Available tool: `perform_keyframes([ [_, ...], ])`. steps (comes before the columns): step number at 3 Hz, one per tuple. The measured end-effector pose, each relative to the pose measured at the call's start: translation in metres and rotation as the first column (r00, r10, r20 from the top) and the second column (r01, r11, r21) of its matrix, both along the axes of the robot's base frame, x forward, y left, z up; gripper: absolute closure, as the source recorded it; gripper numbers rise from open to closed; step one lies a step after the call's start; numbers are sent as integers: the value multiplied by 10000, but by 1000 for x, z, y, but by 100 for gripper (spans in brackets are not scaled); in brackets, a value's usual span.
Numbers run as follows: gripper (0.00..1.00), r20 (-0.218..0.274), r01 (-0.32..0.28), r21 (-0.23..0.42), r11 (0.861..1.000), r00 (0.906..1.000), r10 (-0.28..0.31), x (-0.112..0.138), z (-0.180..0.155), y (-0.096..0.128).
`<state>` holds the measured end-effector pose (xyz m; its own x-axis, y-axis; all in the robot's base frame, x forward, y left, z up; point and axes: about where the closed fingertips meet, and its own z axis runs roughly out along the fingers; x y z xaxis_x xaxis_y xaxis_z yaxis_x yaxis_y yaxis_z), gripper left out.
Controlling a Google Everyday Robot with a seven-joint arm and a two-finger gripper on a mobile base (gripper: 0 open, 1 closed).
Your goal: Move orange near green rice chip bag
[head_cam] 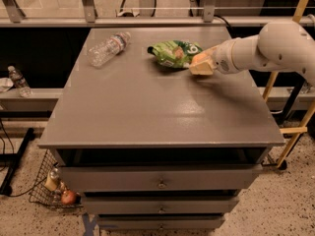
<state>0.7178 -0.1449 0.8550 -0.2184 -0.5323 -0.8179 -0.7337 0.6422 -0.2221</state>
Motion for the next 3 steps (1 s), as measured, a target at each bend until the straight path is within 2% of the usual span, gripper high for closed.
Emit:
perform_keyframes([
  [1,12,-20,-35,5,10000,10000,35,0,-1,2],
  [2,0,-39,-68,11,10000,10000,68,0,-3,5],
  [3,0,-40,-70,11,10000,10000,70,0,-3,5],
])
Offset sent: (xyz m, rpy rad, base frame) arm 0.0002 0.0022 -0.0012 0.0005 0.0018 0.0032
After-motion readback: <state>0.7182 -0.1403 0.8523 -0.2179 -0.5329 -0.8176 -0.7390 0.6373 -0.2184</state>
